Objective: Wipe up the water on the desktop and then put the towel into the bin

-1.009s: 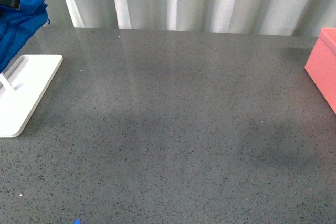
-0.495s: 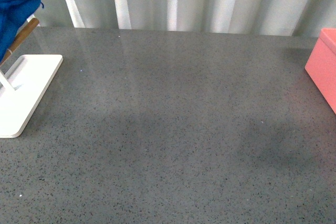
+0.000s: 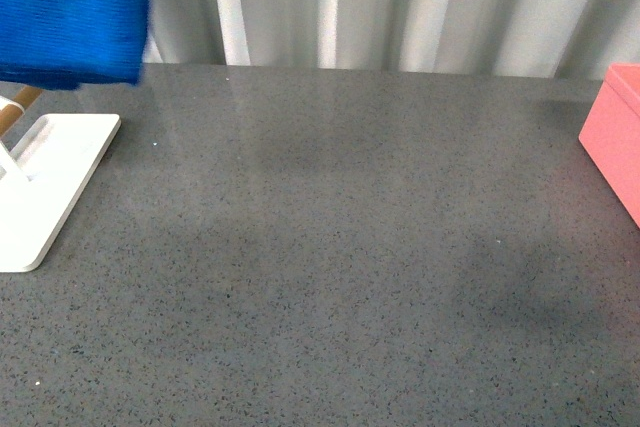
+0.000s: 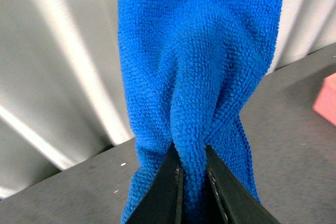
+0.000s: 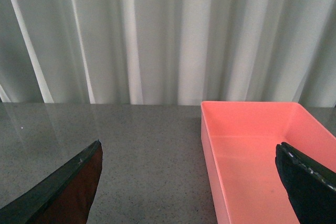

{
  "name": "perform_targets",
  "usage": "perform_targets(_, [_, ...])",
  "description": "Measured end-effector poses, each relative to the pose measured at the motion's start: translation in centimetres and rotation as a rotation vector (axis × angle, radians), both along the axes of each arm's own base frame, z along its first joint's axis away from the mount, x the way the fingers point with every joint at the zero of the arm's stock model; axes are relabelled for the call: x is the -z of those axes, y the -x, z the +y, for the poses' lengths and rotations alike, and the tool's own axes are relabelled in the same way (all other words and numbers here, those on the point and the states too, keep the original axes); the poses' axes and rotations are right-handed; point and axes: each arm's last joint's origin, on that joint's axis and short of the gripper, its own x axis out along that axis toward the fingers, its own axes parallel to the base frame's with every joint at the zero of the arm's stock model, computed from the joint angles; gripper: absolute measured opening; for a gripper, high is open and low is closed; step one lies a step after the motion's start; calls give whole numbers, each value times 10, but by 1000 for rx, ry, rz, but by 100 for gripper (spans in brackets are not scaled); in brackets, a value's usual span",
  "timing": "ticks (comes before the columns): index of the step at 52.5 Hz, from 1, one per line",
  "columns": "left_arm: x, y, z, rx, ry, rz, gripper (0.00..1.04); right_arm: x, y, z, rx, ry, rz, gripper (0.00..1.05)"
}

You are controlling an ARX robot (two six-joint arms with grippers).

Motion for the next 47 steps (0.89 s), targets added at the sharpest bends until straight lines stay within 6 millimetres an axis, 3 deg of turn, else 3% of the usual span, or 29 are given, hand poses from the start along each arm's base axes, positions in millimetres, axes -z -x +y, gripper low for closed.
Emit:
perform_targets(11, [42,5,-75,210,156,69,4,0,0,0,0,0,0,98])
perform_targets(19, [68,3,-104,275,305,128,4,0,0,0,0,0,0,98])
perform_targets(28, [81,-1,-112,275,382,161,4,1,0,0,-20,5,19,98])
perform_targets(33, [81,-1,-112,272,400,157,4,2,-2,-2,-271,-8,371,98])
perform_targets(36, [81,-1,-113,275,403,158,4,3,-3,-3,-357,-52,447,98])
perform_targets(42, [82,0,-114,278,401,162,4,-13,-16,-10,-428,-66,392,98])
perform_targets(47, [81,1,-114,277,408,165,4,-35,-43,-17,-463,-34,280,98])
